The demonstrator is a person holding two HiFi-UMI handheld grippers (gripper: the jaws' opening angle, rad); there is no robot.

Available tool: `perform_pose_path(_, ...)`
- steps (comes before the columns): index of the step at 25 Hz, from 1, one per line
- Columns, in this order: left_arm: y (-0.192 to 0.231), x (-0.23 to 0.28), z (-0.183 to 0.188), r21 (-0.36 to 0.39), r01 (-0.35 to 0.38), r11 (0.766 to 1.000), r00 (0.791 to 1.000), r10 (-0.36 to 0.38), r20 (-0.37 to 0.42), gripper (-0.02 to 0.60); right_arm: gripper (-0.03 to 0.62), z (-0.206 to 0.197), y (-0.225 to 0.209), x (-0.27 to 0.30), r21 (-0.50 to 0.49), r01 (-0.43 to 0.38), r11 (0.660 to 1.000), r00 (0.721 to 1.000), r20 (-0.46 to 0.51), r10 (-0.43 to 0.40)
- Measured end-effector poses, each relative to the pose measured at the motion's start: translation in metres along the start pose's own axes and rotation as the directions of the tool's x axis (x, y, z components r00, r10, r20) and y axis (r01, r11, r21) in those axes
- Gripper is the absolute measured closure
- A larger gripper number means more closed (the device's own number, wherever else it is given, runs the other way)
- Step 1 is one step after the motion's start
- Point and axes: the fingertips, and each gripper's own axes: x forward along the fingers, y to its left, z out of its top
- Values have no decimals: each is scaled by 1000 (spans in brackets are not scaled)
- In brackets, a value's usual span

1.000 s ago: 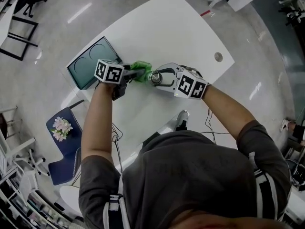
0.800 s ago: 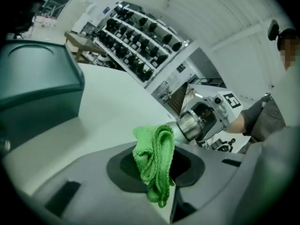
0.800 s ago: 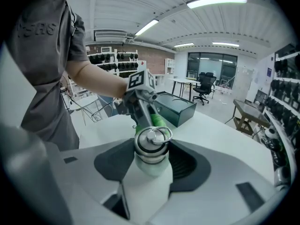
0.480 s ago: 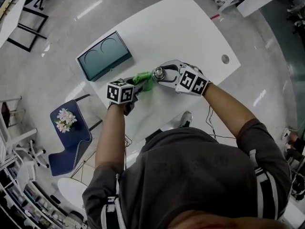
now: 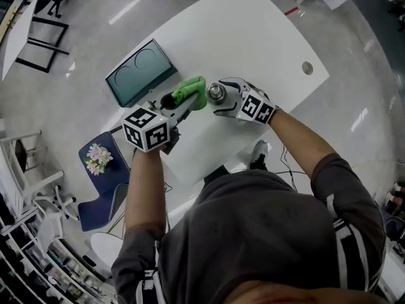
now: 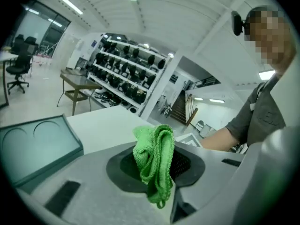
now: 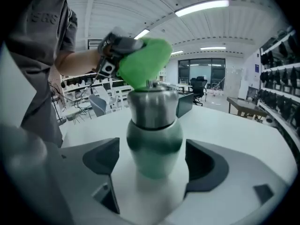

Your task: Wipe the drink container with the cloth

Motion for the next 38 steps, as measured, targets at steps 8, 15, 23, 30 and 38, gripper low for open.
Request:
perform_pose_path(8, -3, 58, -16, 222, -62, 973, 986, 95, -141, 497, 243, -4, -5, 14, -18, 57, 998, 998, 23, -57)
perform_pose_path(15, -35, 83, -24, 618, 84, 781, 939, 145, -311, 497, 244, -5, -4, 12, -44, 73, 996, 997, 2, -73)
perform_pose_path(23, -42, 41, -54, 397, 186, 899, 941, -46, -336, 497, 244, -6, -7, 13, -43, 68, 997, 998, 6, -68)
perform_pose_path(30, 4, 19, -63, 246, 93, 965, 949, -12, -315, 497, 244, -4, -6, 15, -41, 66, 997, 998, 11, -65)
perform_pose_path(38, 51, 58, -67, 184, 50, 982, 938, 17, -346, 497, 244, -6, -7, 14, -36, 79, 996, 997, 5, -79)
